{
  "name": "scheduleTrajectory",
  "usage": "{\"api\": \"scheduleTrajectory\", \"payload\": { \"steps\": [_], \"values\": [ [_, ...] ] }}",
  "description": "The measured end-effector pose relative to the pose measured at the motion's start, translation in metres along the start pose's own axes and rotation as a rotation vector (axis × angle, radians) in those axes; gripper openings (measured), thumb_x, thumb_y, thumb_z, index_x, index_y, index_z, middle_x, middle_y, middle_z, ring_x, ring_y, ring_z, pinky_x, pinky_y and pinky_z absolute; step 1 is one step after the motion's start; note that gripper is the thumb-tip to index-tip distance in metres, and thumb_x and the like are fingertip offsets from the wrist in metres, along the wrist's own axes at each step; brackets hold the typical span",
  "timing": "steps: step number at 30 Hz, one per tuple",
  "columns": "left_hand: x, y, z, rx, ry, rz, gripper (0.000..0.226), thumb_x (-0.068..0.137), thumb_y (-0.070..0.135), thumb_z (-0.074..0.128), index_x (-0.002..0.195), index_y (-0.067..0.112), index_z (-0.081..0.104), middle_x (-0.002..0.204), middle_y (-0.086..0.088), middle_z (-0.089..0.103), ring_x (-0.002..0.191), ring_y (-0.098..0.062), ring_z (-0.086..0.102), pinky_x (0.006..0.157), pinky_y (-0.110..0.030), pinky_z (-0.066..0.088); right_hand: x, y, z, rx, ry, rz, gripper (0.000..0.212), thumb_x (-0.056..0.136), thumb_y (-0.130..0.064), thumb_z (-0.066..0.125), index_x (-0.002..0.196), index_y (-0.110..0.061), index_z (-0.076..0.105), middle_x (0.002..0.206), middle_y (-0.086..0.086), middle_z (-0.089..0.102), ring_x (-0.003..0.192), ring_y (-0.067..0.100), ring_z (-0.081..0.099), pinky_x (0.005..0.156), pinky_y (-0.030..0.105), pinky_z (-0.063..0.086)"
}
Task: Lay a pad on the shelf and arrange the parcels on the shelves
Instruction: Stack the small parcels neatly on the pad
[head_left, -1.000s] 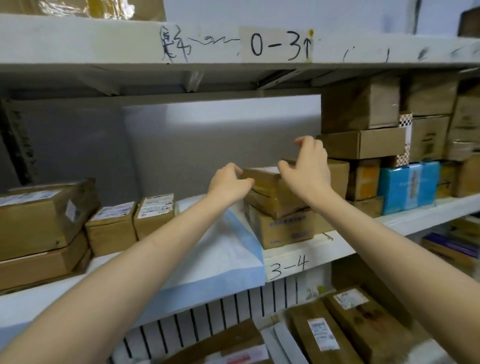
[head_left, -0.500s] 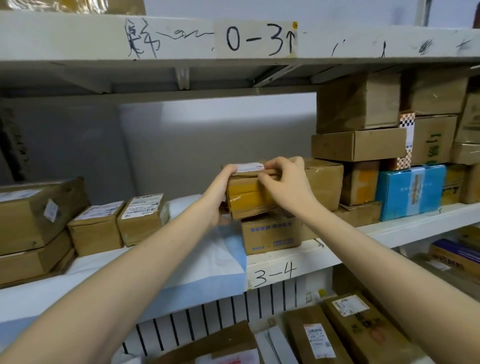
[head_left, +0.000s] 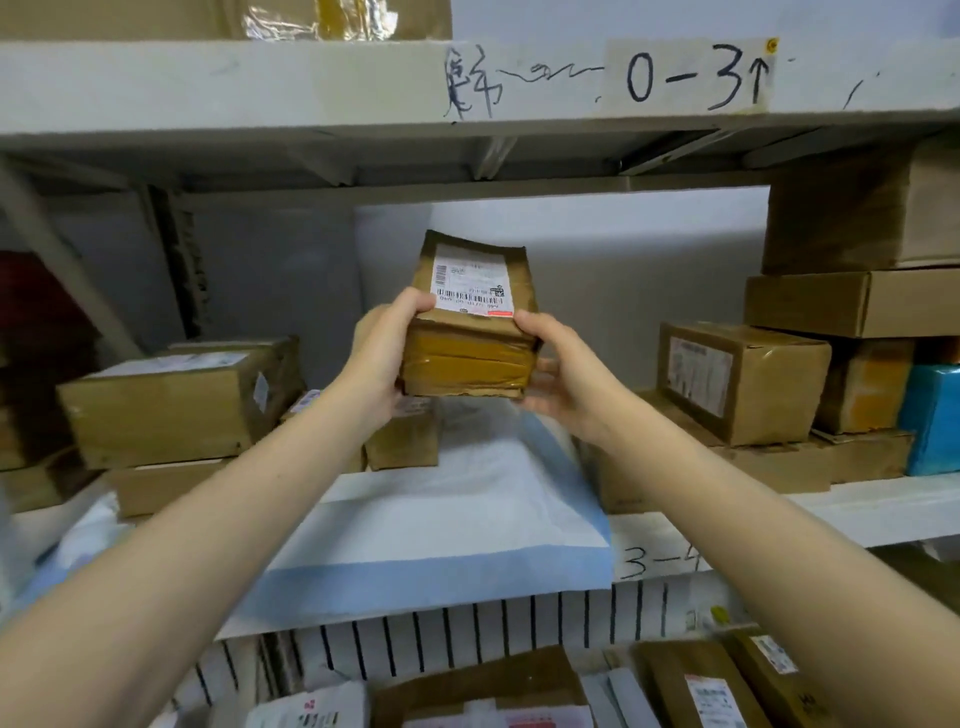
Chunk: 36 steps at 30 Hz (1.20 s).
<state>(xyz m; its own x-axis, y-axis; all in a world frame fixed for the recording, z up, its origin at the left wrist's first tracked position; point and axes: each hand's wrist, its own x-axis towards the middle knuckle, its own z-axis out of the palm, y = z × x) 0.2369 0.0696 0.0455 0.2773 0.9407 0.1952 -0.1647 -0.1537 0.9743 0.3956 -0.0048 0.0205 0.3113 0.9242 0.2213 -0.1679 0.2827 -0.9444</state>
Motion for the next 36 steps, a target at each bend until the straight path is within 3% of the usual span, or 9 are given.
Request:
{"api": "scheduleTrajectory", "payload": {
  "steps": [4, 7, 12, 18, 21, 23, 25, 30, 36],
  "values": [
    [0.001, 0.012, -0.039, 0.115, -0.030, 0.031, 0.046, 0.088, 0.056, 0.052, 0.122, 0.027, 0.057, 0.110, 0.000, 0.067, 0.100, -0.020, 0.064, 0.084, -0.038, 0.052, 0.009, 0.005, 0.034, 0.113, 0.011, 0.122, 0.018, 0.085, -0.032, 0.066, 0.097, -0.019, 0.061, 0.090, 0.012, 0.067, 0.084, 0.026, 0.065, 0.091, 0.044, 0.054],
    [0.007, 0.018, -0.067, 0.236, 0.128, 0.117, 0.052, 0.090, 0.057, 0.047, 0.128, 0.022, 0.054, 0.125, 0.002, 0.059, 0.117, -0.020, 0.054, 0.102, -0.039, 0.041, 0.018, 0.010, 0.053, 0.135, 0.074, 0.119, 0.020, 0.082, -0.035, 0.067, 0.090, -0.019, 0.060, 0.085, 0.009, 0.067, 0.078, 0.023, 0.065, 0.081, 0.037, 0.055],
    [0.015, 0.017, -0.116, 0.463, 0.216, 0.366, 0.024, 0.092, 0.022, 0.060, 0.114, 0.014, 0.061, 0.111, -0.001, 0.061, 0.104, -0.015, 0.056, 0.082, -0.024, 0.044, 0.033, 0.024, 0.071, 0.106, 0.117, 0.067, 0.016, 0.082, -0.037, 0.061, 0.087, -0.022, 0.062, 0.070, -0.002, 0.066, 0.066, 0.014, 0.061, 0.067, 0.026, 0.051],
    [0.020, 0.011, -0.131, 0.493, 0.273, 0.513, 0.021, 0.090, 0.019, 0.057, 0.111, 0.017, 0.057, 0.112, -0.005, 0.058, 0.093, -0.012, 0.056, 0.078, -0.020, 0.042, 0.036, 0.032, 0.069, -0.089, 0.031, 0.009, 0.026, 0.050, -0.034, 0.060, 0.071, -0.021, 0.055, 0.066, -0.003, 0.050, 0.068, 0.016, 0.044, 0.069, 0.030, 0.036],
    [0.016, 0.008, -0.130, 0.580, 0.325, 0.540, 0.032, 0.090, 0.021, 0.057, 0.121, 0.019, 0.051, 0.126, -0.003, 0.044, 0.105, -0.012, 0.049, 0.090, -0.022, 0.039, 0.041, 0.027, 0.062, -0.212, -0.071, -0.111, 0.028, 0.057, -0.026, 0.053, 0.082, -0.021, 0.064, 0.066, -0.002, 0.055, 0.060, 0.012, 0.050, 0.053, 0.021, 0.039],
    [0.014, 0.007, -0.130, 0.626, 0.337, 0.563, 0.037, 0.089, 0.021, 0.057, 0.125, 0.020, 0.048, 0.130, -0.004, 0.041, 0.119, -0.018, 0.045, 0.100, -0.029, 0.038, 0.049, 0.022, 0.052, -0.293, -0.176, -0.180, 0.050, 0.057, -0.018, 0.053, 0.105, -0.017, 0.066, 0.082, 0.006, 0.062, 0.069, 0.017, 0.056, 0.053, 0.023, 0.043],
    [0.011, 0.008, -0.129, 0.665, 0.328, 0.602, 0.040, 0.088, 0.017, 0.058, 0.127, 0.020, 0.047, 0.131, -0.004, 0.042, 0.120, -0.017, 0.044, 0.100, -0.028, 0.037, 0.051, 0.019, 0.046, -0.371, -0.278, -0.190, 0.060, 0.055, -0.013, 0.053, 0.114, -0.015, 0.062, 0.094, 0.008, 0.064, 0.081, 0.017, 0.061, 0.061, 0.023, 0.049],
    [0.014, 0.007, -0.130, 0.897, 0.169, 0.561, 0.045, 0.083, 0.026, 0.064, 0.127, 0.023, 0.054, 0.123, -0.005, 0.048, 0.102, -0.017, 0.056, 0.088, -0.028, 0.044, 0.052, 0.028, 0.060, -0.615, -0.461, -0.242, 0.074, 0.047, -0.027, 0.061, 0.120, -0.015, 0.061, 0.112, 0.015, 0.065, 0.100, 0.020, 0.063, 0.078, 0.030, 0.054],
    [0.011, 0.003, -0.132, 1.189, 0.008, 0.544, 0.038, 0.083, 0.034, 0.066, 0.120, 0.025, 0.062, 0.118, -0.001, 0.059, 0.110, -0.018, 0.055, 0.089, -0.031, 0.045, 0.053, 0.041, 0.071, -0.678, -0.500, -0.376, 0.064, 0.049, -0.026, 0.064, 0.113, -0.027, 0.061, 0.107, 0.003, 0.065, 0.094, 0.009, 0.062, 0.078, 0.023, 0.052]
  ]
}}
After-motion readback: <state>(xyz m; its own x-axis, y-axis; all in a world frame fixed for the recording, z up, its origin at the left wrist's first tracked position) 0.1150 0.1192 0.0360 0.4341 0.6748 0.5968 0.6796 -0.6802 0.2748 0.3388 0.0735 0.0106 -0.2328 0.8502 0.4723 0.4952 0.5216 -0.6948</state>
